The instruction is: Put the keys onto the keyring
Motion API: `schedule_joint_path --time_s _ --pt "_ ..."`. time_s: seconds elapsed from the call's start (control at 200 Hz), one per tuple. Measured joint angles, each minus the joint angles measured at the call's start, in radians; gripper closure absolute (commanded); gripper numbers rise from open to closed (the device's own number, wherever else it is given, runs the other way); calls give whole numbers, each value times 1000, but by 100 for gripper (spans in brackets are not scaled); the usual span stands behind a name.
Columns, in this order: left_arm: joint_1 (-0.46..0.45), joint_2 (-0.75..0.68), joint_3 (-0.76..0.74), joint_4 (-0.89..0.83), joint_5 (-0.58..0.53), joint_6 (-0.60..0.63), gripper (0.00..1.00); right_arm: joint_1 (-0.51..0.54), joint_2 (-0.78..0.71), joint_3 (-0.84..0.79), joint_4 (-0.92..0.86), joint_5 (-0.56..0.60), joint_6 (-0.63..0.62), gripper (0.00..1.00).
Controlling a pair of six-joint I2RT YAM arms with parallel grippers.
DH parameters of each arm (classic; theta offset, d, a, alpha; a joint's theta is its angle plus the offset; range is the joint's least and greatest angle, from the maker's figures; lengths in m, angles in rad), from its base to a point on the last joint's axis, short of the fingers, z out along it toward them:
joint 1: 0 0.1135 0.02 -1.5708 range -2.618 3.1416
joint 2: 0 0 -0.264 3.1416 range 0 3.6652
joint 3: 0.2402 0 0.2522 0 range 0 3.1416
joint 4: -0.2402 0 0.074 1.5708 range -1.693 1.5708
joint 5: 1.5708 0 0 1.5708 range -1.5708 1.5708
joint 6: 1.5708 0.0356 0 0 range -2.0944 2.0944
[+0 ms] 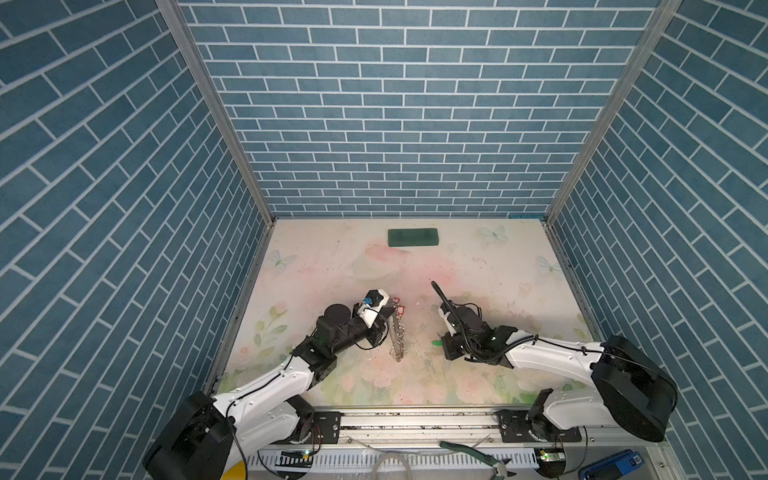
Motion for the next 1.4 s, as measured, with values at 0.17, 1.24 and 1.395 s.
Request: schedule_joint_path --time_s 0.17,1.24,1.395 --pt "0 1 0 1 0 0 100 27 0 -1 3 31 7 100" --pt "0 7 2 2 0 0 100 64 -47 66 -212 74 48 78" --pt "0 7 2 2 -2 1 100 64 20 193 -296 85 105 77"
